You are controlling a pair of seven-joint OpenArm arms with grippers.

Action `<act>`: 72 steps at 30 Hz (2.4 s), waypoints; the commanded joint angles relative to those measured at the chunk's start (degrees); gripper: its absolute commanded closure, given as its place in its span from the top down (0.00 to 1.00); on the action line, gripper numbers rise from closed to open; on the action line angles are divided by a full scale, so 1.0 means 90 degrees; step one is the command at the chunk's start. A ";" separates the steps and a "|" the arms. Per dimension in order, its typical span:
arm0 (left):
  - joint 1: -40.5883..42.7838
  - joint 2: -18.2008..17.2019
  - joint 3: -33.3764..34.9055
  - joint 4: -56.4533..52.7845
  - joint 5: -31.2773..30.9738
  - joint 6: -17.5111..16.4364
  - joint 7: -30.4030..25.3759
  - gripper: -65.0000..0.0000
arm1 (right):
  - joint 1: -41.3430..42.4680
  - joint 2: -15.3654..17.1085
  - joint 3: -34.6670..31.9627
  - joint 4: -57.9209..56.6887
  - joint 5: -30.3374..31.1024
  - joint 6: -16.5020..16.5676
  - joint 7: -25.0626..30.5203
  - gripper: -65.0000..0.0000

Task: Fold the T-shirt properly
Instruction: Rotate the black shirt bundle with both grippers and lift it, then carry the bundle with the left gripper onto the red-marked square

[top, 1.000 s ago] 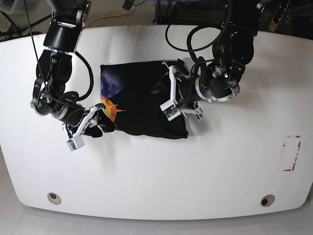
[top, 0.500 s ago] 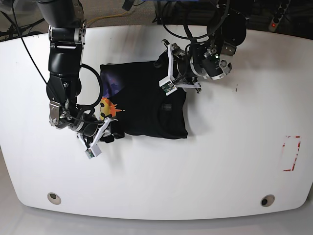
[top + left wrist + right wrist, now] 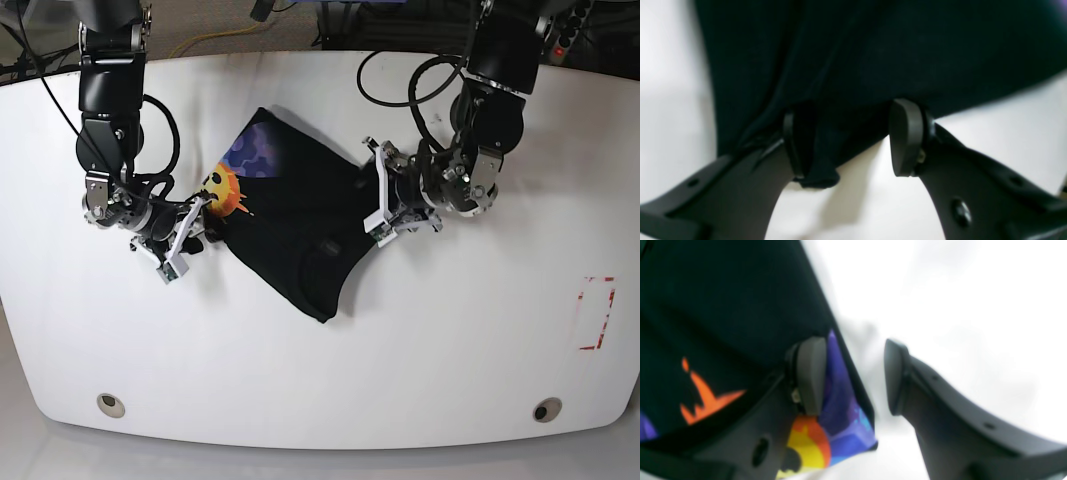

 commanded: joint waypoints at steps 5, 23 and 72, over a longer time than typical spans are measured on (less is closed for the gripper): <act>-0.0818 -0.0342 -0.0030 -0.0586 0.0156 0.0074 -0.0040 0.50 | -0.0601 0.0016 0.0030 0.0944 0.0027 0.0040 -0.0304 0.39; -0.0974 -0.1162 -0.0059 0.1368 0.0146 0.0084 0.0058 0.51 | -0.1323 -0.1625 -0.0947 0.2360 0.0066 0.0040 -0.1203 0.39; 0.1458 -0.2540 -0.4240 -0.1973 0.1299 0.0992 -0.2443 0.78 | -0.1773 -0.0247 0.1055 0.3669 0.2225 0.0040 -0.1593 0.39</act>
